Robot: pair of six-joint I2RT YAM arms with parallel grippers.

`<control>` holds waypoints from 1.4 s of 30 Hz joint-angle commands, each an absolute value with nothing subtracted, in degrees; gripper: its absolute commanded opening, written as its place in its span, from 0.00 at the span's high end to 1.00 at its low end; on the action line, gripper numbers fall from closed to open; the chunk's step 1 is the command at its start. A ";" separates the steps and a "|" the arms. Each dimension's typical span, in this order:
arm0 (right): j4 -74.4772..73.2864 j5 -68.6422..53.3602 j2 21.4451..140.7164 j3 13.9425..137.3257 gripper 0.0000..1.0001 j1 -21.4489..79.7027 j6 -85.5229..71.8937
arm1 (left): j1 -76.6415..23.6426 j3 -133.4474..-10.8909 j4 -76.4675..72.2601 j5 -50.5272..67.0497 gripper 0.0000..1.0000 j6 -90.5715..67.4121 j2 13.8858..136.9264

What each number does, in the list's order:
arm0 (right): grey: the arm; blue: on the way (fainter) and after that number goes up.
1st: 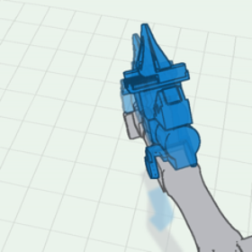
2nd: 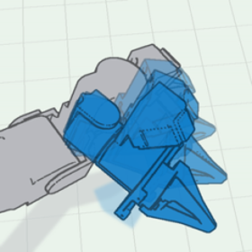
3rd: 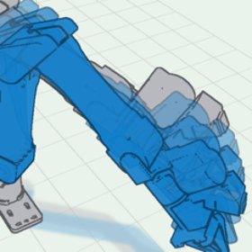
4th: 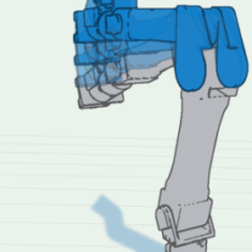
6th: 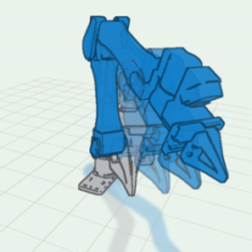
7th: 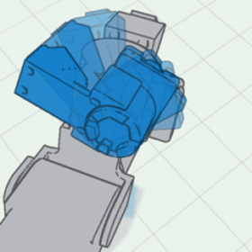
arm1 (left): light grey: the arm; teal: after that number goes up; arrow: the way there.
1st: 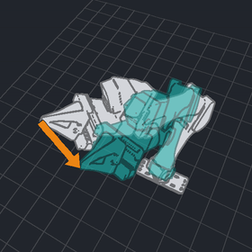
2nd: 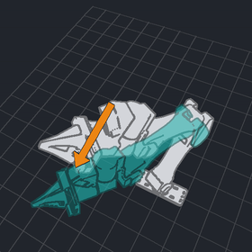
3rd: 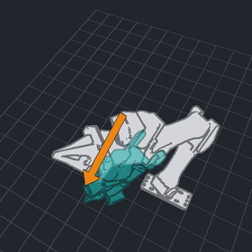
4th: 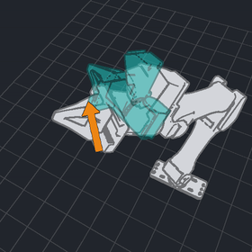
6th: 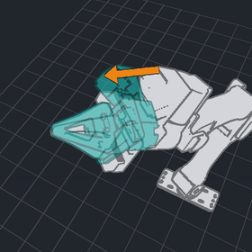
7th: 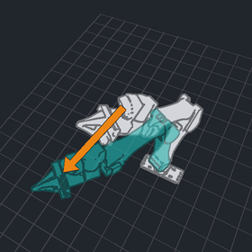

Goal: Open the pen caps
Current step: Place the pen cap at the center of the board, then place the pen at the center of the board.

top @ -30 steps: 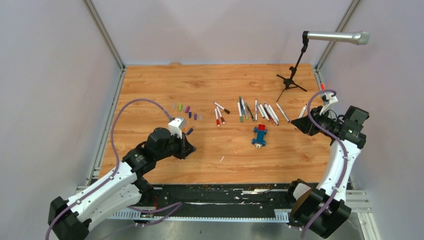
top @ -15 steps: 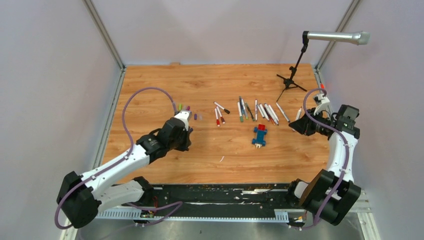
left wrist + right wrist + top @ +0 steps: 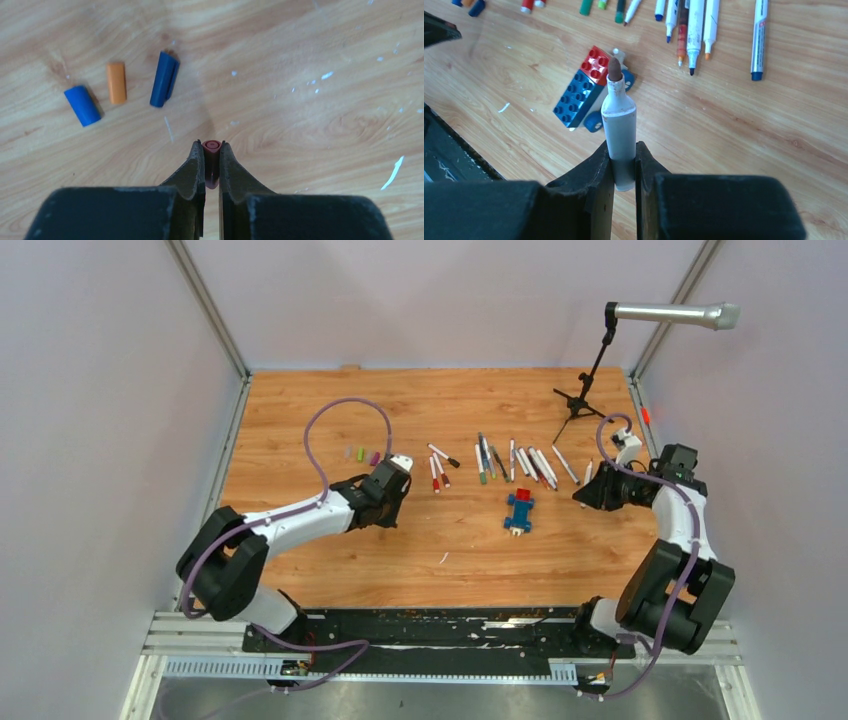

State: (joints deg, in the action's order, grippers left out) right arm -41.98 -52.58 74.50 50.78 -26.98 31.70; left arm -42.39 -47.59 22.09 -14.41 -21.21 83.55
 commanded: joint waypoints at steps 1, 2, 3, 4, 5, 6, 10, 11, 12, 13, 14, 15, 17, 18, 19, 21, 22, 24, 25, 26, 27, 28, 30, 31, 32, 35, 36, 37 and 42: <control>-41.20 -48.26 79.29 54.66 1.00 -26.42 35.60 | -42.63 -51.95 18.98 -17.01 0.82 -18.28 86.63; -41.64 -47.86 80.64 55.63 1.00 -26.40 36.02 | -42.63 -52.14 19.05 -17.52 0.79 -18.06 87.40; -41.80 -47.02 81.95 56.40 1.00 -26.33 36.46 | -42.64 -52.24 19.21 -18.02 0.74 -17.84 88.09; -41.83 -46.42 83.35 57.17 1.00 -26.27 36.79 | -42.63 -52.29 19.42 -18.31 0.71 -17.64 88.75; -41.91 -45.69 84.53 57.88 1.00 -26.20 37.27 | -42.63 -52.34 19.60 -18.38 0.68 -17.40 89.23; -41.92 -45.14 85.91 58.76 1.00 -26.12 37.76 | -42.63 -52.38 19.68 -18.40 0.65 -17.30 89.50; -41.57 -40.68 92.37 63.95 0.99 -26.16 39.45 | -42.63 -52.06 18.98 -17.75 0.58 -17.40 88.98; -41.69 -39.46 94.31 65.64 0.99 -26.13 39.99 | -42.63 -52.03 18.97 -17.45 0.58 -17.40 88.35; -41.82 -38.18 96.85 67.25 0.99 -26.11 40.65 | -42.63 -51.92 18.86 -17.22 0.57 -17.39 87.38; -42.06 -37.15 98.51 68.75 0.98 -26.13 41.06 | -42.64 -51.75 18.71 -16.79 0.57 -17.29 86.20; -42.48 -36.50 100.27 70.37 0.98 -26.12 41.57 | -42.67 -51.32 18.46 -16.57 0.56 -17.19 84.56; -42.94 -36.09 101.93 71.91 0.97 -26.07 42.12 | -42.63 -50.67 17.81 -16.34 0.54 -16.91 82.02; -43.38 -34.91 104.47 74.56 0.97 -25.48 43.12 | -42.63 -48.98 16.31 -15.80 0.50 -16.04 78.03; -43.60 -34.33 105.47 75.55 0.96 -25.01 43.79 | -42.64 -48.17 15.53 -15.46 0.48 -15.55 76.24; -43.75 -33.77 106.51 76.76 0.96 -24.40 44.45 | -42.64 -46.90 14.87 -15.28 0.45 -15.08 74.37; -43.60 -31.78 108.42 78.33 0.95 -22.93 45.24 | -42.63 -44.59 13.17 -15.35 0.37 -15.02 71.12; -43.73 -31.00 109.42 79.24 0.94 -22.04 45.50 | -42.56 -43.37 12.27 -15.23 0.33 -15.15 69.67; -43.98 -30.12 111.53 81.14 0.93 -20.83 45.34 | -42.50 -40.89 10.23 -14.82 0.19 -15.98 67.41; -44.09 -29.80 112.60 82.17 0.92 -20.30 45.08 | -42.41 -39.85 9.56 -14.71 0.13 -16.78 66.50; -44.40 -29.53 113.64 83.14 0.91 -19.89 44.70 | -42.26 -38.98 9.00 -14.38 0.08 -17.54 65.83; -44.74 -29.31 114.77 84.32 0.90 -19.55 44.20 | -42.08 -38.32 8.55 -13.84 0.03 -18.24 65.26; -45.13 -29.15 115.72 85.44 0.89 -19.23 43.74 | -41.98 -37.77 8.08 -13.20 0.00 -18.88 64.96; -46.12 -29.14 117.94 87.34 0.87 -18.73 43.11 | -41.64 -37.42 7.61 -11.45 0.00 -19.61 64.85; -46.57 -29.10 118.72 88.10 0.86 -18.52 42.99 | -41.58 -37.53 7.73 -10.81 0.00 -19.79 65.07; -47.04 -29.05 119.39 88.83 0.85 -18.30 42.91 | -41.57 -37.63 7.81 -10.58 0.00 -20.00 65.25; -48.17 -29.17 120.52 90.14 0.81 -17.81 42.34 | -41.57 -37.76 8.00 -10.43 0.00 -20.29 65.38; -48.32 -29.13 120.53 90.29 0.78 -17.67 42.14 | -41.53 -37.83 8.05 -10.33 0.00 -20.42 65.28; -48.41 -29.02 120.39 90.22 0.76 -17.56 41.98 | -41.57 -37.80 8.15 -10.26 0.00 -20.47 65.04; -48.56 -28.83 118.30 88.69 0.68 -17.58 41.57 | -41.49 -36.88 7.69 -10.00 0.00 -21.49 62.60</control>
